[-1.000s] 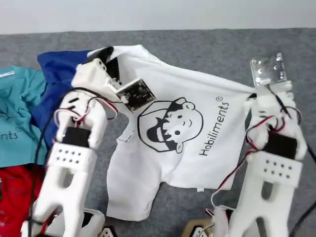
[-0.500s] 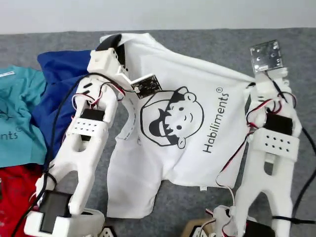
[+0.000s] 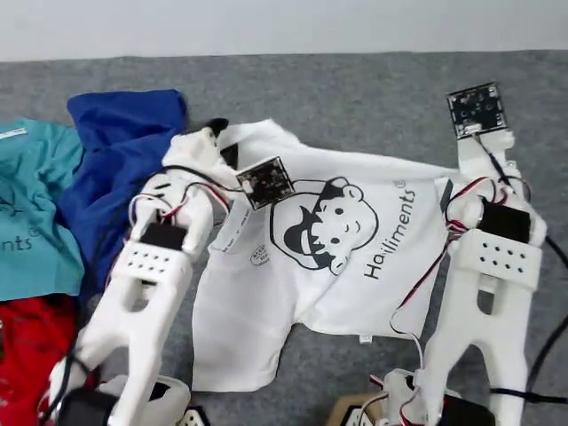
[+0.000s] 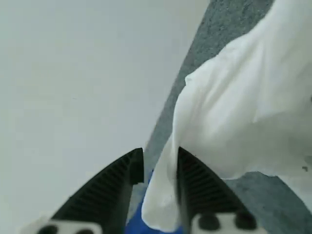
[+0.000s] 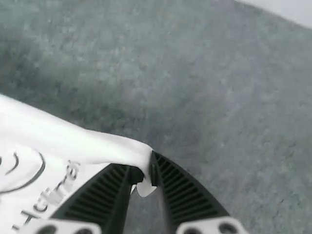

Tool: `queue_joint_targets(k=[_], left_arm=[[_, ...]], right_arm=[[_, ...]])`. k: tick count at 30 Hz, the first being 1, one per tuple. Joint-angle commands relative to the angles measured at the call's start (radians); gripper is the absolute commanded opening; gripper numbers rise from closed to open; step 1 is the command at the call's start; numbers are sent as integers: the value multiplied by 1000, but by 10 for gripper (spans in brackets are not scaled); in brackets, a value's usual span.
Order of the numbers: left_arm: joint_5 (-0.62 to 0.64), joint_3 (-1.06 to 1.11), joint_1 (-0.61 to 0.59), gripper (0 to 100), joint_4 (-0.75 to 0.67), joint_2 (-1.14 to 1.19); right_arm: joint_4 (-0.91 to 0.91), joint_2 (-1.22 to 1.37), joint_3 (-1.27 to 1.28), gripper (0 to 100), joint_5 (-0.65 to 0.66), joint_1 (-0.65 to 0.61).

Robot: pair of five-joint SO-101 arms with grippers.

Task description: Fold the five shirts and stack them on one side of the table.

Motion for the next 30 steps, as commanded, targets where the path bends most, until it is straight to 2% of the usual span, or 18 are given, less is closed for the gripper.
queue_joint_targets(k=[1, 6, 13, 23, 30], left_arm=[[83, -5, -6, 116, 158, -106], [160, -1, -69, 119, 284, -109], [203, 1, -129, 120, 494, -48], [204, -25, -199, 186, 502, 192], [236, -168, -198, 221, 505, 408]], right_arm=[[39, -1, -57, 9, 3, 2], [101, -1, -57, 9, -12, 1], [183, -2, -57, 9, -41, 1], [289, -2, -57, 9, -41, 1], [292, -2, -57, 9, -84, 1]])
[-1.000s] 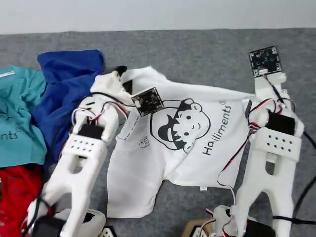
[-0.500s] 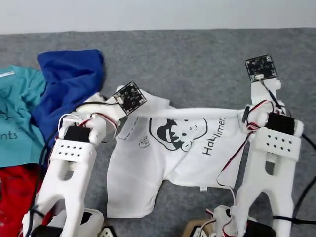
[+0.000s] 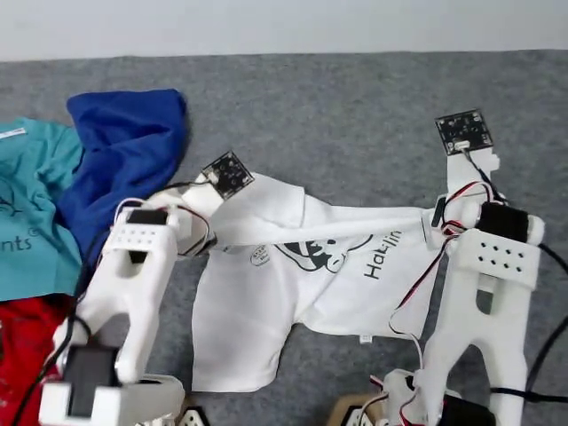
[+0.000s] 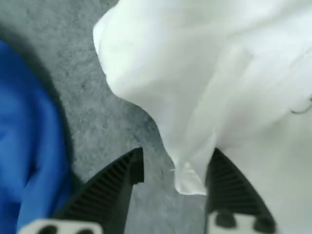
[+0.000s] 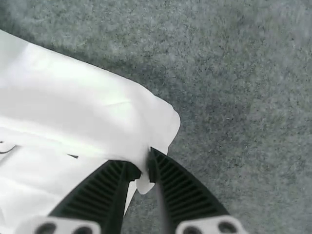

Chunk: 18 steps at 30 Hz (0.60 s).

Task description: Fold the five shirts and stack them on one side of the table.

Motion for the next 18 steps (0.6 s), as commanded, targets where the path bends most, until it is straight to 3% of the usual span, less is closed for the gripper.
queue_joint_targets(k=[1, 12, 14, 18], left_arm=[[9, -96, -41, 222, 11, 109], [3, -453, -41, 220, 358, 393], [3, -504, -41, 179, 417, 430], [-49, -593, -14, 1, 565, 457]], right_arm=[[2, -2, -57, 9, -31, 2], [2, -2, -55, 9, -31, 2], [4, -2, -55, 9, -31, 2], [4, -2, -57, 9, -28, 4]])
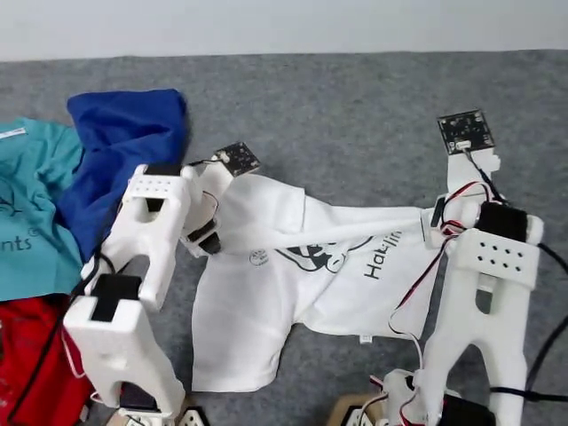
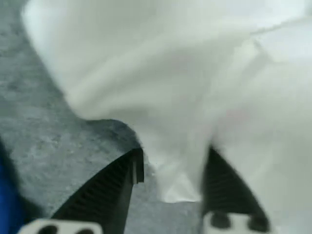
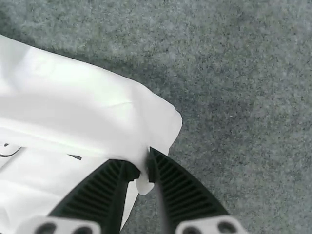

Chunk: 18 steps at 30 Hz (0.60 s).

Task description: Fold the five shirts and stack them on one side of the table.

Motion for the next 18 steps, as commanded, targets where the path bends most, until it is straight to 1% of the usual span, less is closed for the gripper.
queue_joint_targets(k=[1, 6, 13, 18], left_arm=[[-48, -90, -12, 2, 150, 3], [-44, -252, -26, 2, 305, -48], [-40, -470, -26, 2, 425, -298], [94, -616, -32, 2, 459, -436]], right_arm=[[4, -4, -58, 9, -8, 5], [4, -61, -58, 9, -8, 5], [4, -203, -61, 9, -6, 5], [4, -334, -63, 9, -6, 5]])
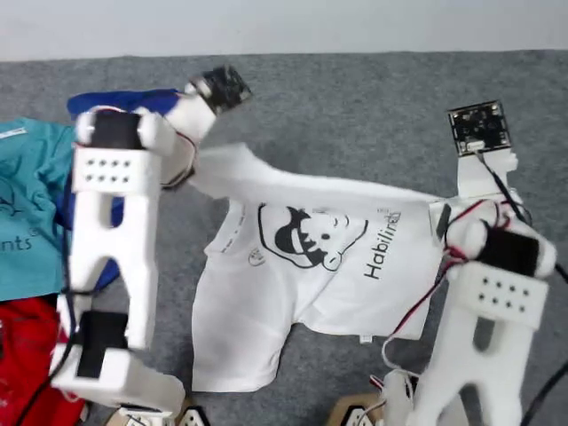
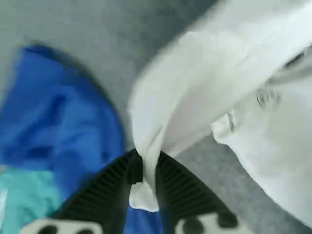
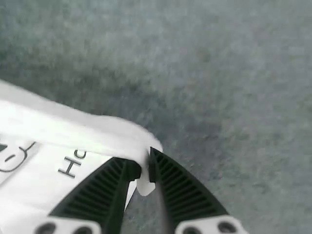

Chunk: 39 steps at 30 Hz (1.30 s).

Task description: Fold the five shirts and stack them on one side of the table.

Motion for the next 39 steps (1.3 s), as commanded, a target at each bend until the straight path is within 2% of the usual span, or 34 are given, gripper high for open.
queue_joint_targets(k=[1, 10, 17, 21, 25, 32, 39], left_arm=[[98, -119, -32, 2, 21, -138], [190, -437, -25, 4, -31, -322], [180, -705, -29, 5, -132, -396], [92, -817, -28, 5, -141, -427], [31, -874, -32, 5, -133, -463], [-34, -872, -34, 5, -127, -548], [-35, -868, -32, 5, -3, -546]], right_arm=[[2, -127, -61, 9, -6, 5], [-4, -369, -63, 9, 0, 12], [-7, -527, -63, 9, 87, 16], [-7, -615, -63, 9, 130, 84], [-7, -696, -63, 9, 163, 145], [5, -788, -60, 9, 181, 157], [90, -759, -21, 9, 178, 154]])
